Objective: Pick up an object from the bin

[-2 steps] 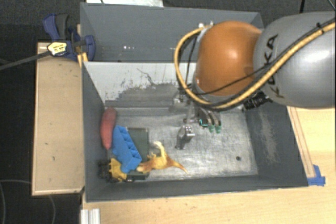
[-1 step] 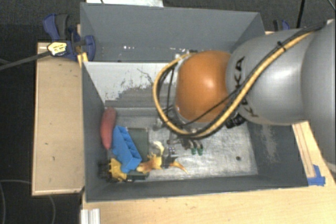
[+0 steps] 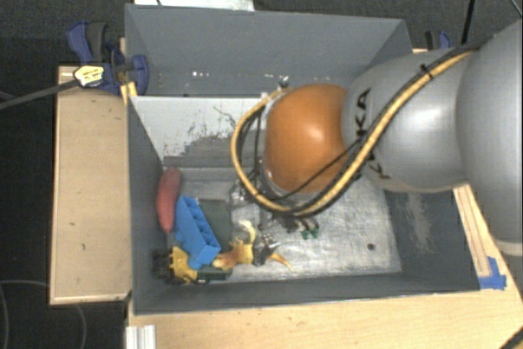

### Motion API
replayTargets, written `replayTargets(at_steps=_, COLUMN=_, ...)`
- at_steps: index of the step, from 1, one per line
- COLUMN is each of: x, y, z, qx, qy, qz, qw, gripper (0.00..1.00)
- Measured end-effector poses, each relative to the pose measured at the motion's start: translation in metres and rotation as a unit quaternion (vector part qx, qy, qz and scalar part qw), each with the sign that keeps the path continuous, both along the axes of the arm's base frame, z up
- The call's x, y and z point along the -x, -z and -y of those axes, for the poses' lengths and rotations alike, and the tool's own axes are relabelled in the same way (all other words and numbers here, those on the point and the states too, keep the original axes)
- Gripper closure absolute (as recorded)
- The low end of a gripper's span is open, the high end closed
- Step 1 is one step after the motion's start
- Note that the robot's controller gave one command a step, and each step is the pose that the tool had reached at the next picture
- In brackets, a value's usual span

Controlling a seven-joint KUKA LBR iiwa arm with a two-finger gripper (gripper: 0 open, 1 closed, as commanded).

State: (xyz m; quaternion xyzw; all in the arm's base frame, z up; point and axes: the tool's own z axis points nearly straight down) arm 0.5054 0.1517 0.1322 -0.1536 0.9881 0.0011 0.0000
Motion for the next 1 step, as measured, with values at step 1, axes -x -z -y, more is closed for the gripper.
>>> replayTargets(at_steps=1, x=-0.0454, y=0.0446, z=-0.0101, qx=0.005, qy=-0.074, qz=-0.0031, qw=0.9972, gripper=1.0)
